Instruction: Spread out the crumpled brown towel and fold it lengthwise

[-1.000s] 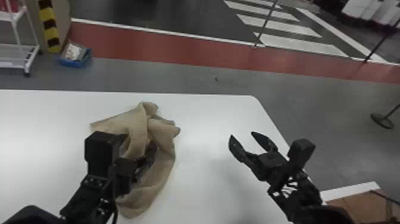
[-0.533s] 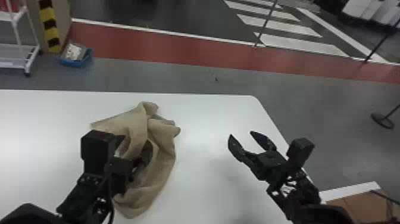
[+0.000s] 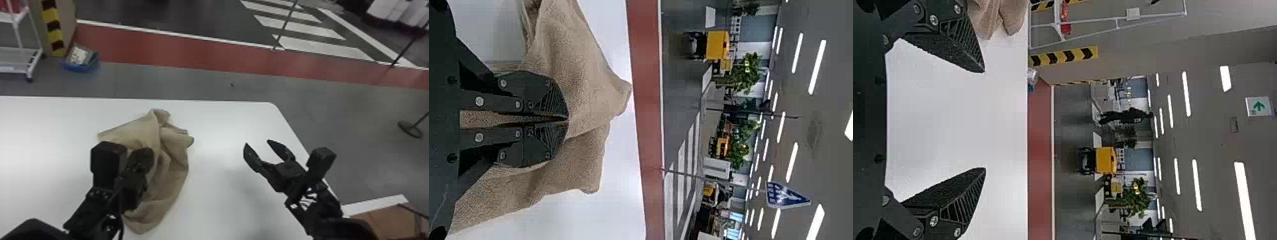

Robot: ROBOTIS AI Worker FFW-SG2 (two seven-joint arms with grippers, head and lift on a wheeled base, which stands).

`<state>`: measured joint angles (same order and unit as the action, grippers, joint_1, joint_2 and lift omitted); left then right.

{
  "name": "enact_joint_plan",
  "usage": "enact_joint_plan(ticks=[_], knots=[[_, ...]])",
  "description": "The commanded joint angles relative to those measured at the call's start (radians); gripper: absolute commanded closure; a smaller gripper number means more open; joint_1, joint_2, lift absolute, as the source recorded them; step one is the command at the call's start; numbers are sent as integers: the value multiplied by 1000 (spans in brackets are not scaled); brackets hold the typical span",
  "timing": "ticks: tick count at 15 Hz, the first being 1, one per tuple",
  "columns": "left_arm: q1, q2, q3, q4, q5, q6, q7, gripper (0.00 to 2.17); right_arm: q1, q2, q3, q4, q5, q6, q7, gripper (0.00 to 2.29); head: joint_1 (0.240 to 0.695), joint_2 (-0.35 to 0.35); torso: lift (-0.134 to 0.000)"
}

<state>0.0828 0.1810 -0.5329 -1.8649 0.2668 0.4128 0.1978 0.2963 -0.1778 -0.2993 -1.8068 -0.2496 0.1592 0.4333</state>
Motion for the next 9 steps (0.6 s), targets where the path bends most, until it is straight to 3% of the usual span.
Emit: enact_joint_plan(ticks=[1, 2, 5, 7, 9], knots=[[0, 0, -2, -3, 0, 16, 0, 1393, 0, 0, -3, 0, -7, -3, 1, 194, 695, -350, -124], [0, 2, -2, -8, 0, 22, 12, 1703, 1, 0, -4, -2, -7, -10, 2, 194, 695, -350, -124], [29, 11, 16, -73, 2, 16, 20, 1744, 3, 1, -11, -6, -23, -10, 5, 194, 695, -350, -124], [95, 18, 88, -191, 5, 1, 18, 1744, 6, 0, -11, -16, -26, -10, 7, 194, 695, -350, -124], [169, 52, 180, -344, 23, -2, 5, 1744, 7, 0, -11, -22, -26, -10, 7, 194, 695, -350, -124]])
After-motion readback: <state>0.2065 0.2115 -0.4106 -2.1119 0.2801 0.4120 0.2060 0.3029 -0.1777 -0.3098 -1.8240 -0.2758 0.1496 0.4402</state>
